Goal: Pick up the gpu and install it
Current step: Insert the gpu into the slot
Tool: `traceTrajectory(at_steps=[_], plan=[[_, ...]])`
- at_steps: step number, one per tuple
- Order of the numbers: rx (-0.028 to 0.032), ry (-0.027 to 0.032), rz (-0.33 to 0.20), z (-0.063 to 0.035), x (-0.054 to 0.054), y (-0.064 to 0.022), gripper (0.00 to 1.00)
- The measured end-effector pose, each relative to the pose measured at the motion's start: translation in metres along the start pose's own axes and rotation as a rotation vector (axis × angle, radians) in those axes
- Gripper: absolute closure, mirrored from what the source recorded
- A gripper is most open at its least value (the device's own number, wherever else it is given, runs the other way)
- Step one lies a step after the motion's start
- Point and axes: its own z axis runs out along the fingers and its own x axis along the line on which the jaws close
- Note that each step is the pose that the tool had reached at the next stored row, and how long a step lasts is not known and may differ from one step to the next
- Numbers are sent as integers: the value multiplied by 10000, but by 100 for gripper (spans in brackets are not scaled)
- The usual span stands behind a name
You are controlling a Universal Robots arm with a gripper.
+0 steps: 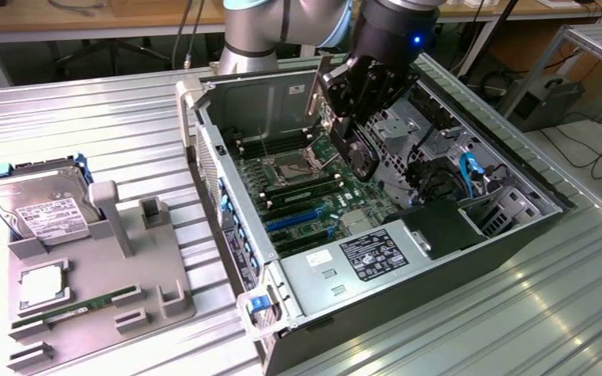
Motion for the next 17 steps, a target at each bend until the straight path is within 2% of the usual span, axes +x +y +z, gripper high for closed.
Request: traceTrajectory(at_steps=[9, 12, 15, 17], plan=[[-1, 1, -33, 1, 0, -1, 74], [15, 37, -741, 3, 0, -1, 74], [41, 98, -1931, 8, 0, -1, 74], [50, 118, -2358, 10, 0, -2, 74]])
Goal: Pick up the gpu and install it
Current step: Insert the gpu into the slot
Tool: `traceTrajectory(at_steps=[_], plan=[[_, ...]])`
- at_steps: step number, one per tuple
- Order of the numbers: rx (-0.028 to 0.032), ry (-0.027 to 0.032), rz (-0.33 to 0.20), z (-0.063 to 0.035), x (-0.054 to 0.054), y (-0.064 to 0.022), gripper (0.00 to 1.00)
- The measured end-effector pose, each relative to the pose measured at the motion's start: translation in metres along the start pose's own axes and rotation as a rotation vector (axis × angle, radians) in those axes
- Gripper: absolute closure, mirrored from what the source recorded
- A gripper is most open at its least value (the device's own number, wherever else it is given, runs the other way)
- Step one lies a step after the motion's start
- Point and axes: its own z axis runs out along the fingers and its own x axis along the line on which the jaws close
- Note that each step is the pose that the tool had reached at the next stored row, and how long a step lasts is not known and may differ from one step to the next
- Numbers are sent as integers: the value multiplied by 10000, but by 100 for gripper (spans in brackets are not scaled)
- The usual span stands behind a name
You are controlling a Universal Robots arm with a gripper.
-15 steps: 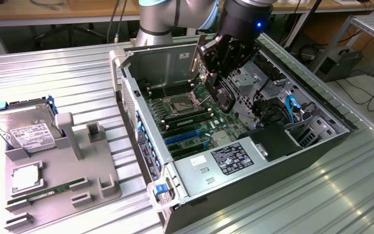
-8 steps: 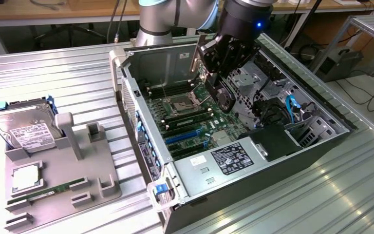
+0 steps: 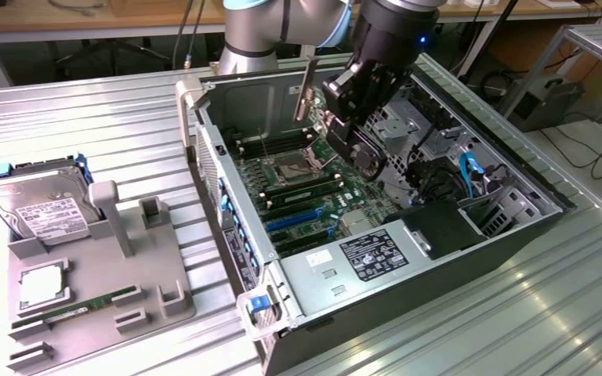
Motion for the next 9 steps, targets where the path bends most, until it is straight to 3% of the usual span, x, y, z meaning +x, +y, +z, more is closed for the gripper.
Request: traceTrajectory(at_steps=[9], plan=[[43, 65, -1746, 11, 0, 0, 74]])
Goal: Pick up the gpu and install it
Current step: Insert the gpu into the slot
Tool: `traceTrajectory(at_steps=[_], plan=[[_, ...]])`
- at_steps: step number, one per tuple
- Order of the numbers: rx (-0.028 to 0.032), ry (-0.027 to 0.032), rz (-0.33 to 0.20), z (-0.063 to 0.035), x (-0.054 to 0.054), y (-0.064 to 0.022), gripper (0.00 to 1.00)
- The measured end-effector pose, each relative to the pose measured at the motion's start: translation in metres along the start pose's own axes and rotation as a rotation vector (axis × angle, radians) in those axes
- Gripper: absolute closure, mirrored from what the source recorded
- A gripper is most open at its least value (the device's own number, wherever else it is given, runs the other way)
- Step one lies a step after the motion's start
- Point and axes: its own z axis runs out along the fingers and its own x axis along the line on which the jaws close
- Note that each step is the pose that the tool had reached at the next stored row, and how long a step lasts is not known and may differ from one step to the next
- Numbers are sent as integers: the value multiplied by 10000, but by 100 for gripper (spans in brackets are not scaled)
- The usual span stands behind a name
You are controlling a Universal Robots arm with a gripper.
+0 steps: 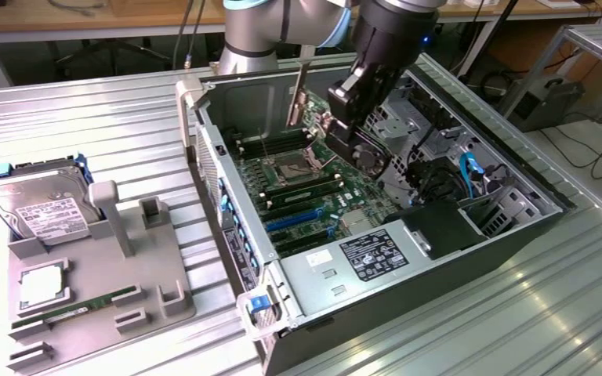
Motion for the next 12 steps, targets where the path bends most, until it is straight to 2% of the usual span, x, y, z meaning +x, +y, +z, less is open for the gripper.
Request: traceTrajectory(at_steps=[12], plan=[[56, 123, -2718, 23, 0, -1, 74]])
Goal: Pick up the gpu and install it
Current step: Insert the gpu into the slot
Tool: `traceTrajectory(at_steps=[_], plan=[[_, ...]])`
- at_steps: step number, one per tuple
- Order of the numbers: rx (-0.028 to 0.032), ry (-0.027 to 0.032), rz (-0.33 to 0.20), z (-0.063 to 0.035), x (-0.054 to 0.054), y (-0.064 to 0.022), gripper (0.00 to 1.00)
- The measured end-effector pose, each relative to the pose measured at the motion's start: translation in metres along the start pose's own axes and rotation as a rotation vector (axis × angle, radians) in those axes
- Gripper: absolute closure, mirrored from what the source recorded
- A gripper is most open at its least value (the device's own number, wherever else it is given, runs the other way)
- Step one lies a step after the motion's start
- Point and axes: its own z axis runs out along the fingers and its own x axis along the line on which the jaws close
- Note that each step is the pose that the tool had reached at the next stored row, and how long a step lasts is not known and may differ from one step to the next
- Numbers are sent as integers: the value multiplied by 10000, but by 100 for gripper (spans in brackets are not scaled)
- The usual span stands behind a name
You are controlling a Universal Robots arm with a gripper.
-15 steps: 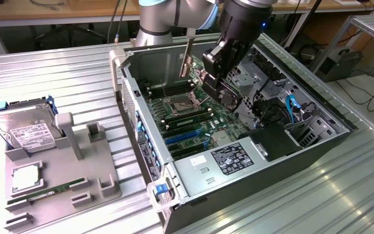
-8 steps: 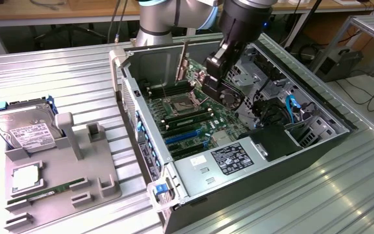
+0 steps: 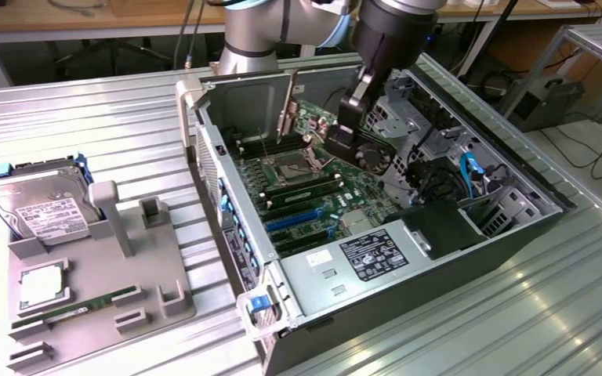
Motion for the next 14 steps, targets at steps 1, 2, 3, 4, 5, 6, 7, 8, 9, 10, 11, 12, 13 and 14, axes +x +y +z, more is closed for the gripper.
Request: traceTrajectory(at_steps=[1, 2, 3, 4, 5, 6, 7, 8, 9, 10, 11, 12, 13, 14], plan=[[3, 10, -195, 2, 0, 0, 74], [7, 19, -375, 4, 0, 0, 74], [10, 29, -555, 7, 0, 0, 74], [13, 38, -755, 10, 0, 0, 74], [16, 49, -942, 12, 0, -1, 74], [21, 62, -1220, 16, 0, -1, 74], [24, 71, -1397, 19, 0, -1, 74], [27, 80, -1578, 23, 0, -1, 74], [30, 90, -1763, 25, -1, -1, 74], [33, 98, -1948, 29, -1, -2, 74], [36, 108, -2134, 32, -1, -2, 74], [39, 119, -2344, 36, -1, -2, 74], [42, 128, -2536, 40, -1, -2, 74], [46, 138, -2738, 43, -1, -2, 74]])
